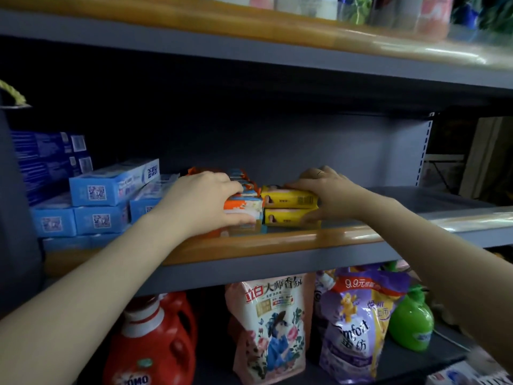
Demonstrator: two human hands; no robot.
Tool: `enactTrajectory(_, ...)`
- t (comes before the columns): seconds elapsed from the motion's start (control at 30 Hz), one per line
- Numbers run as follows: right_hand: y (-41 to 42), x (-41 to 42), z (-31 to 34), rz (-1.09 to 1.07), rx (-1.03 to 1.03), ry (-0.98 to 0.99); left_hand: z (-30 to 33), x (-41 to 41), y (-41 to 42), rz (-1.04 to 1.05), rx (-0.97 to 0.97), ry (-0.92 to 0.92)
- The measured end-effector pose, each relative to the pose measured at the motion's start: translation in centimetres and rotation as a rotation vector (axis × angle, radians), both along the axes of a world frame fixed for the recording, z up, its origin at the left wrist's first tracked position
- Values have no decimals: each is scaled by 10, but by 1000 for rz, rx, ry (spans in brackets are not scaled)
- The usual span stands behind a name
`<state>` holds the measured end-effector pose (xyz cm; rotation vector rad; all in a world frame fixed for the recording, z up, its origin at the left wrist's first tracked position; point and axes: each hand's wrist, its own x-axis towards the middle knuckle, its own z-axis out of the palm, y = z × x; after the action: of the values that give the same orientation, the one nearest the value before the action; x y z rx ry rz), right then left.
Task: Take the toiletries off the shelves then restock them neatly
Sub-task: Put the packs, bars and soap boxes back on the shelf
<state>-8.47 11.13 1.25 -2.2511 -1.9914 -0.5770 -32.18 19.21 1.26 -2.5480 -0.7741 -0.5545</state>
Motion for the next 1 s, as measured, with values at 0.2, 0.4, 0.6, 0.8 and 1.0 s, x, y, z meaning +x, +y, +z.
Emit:
enactTrajectory(0.2, 26, -12, 8, -83, -20, -152, 1, 7, 16, -51, 98, -24)
enactTrajectory(0.4, 92, -9, 8, -188, -48, -208, -8, 7, 21, -113, 147, -138)
enactTrajectory(0.6, 101, 1, 13, -202, 56, -95, -14, 6, 22, -131, 198, -205)
enactTrajectory(0.8, 12, -23, -3, 180, 633, 142, -9, 7, 20, -161, 290, -256)
enactTrajectory(1.0, -89, -30, -67, 223, 696, 16, -15, 23, -13, -411, 365, -304)
